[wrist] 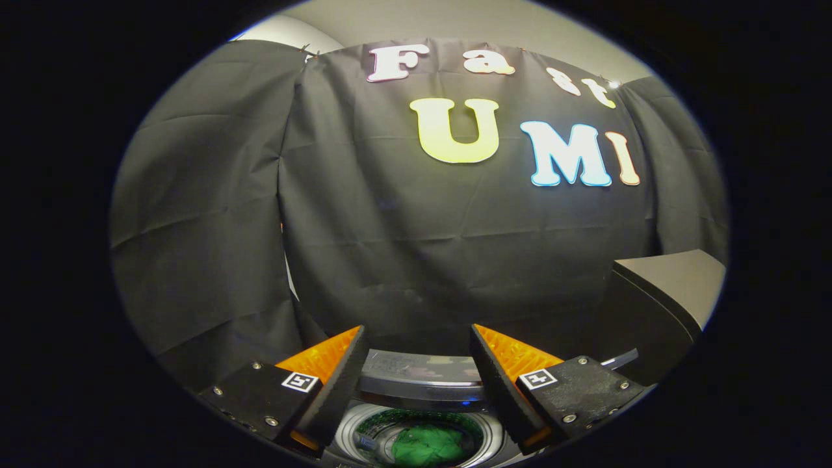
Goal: Put the clothes into the washing machine and then close the washing machine lid.
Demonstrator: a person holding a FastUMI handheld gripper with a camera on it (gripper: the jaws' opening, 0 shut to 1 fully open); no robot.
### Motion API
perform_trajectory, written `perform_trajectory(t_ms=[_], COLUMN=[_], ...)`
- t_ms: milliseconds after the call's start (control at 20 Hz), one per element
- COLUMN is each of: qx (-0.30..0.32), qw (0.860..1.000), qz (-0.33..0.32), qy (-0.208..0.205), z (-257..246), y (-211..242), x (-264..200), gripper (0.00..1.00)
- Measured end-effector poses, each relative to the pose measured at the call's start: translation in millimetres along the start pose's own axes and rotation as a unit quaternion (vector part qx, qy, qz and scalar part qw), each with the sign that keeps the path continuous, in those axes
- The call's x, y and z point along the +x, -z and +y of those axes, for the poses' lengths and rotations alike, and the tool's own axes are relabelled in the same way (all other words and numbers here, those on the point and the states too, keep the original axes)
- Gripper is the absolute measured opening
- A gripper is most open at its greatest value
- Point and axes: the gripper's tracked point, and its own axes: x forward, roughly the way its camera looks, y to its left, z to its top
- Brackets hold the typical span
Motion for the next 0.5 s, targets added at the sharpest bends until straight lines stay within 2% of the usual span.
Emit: perform_trajectory(t_ms=[150,500], qx=[0.000,-0.011], qw=[1.000,0.998], qz=[0.004,0.058], qy=[-0.005,-0.012], z=[3.5,5.5], y=[15.8,88.4], x=[-10.7,-40.3], gripper=[0.96,0.96])
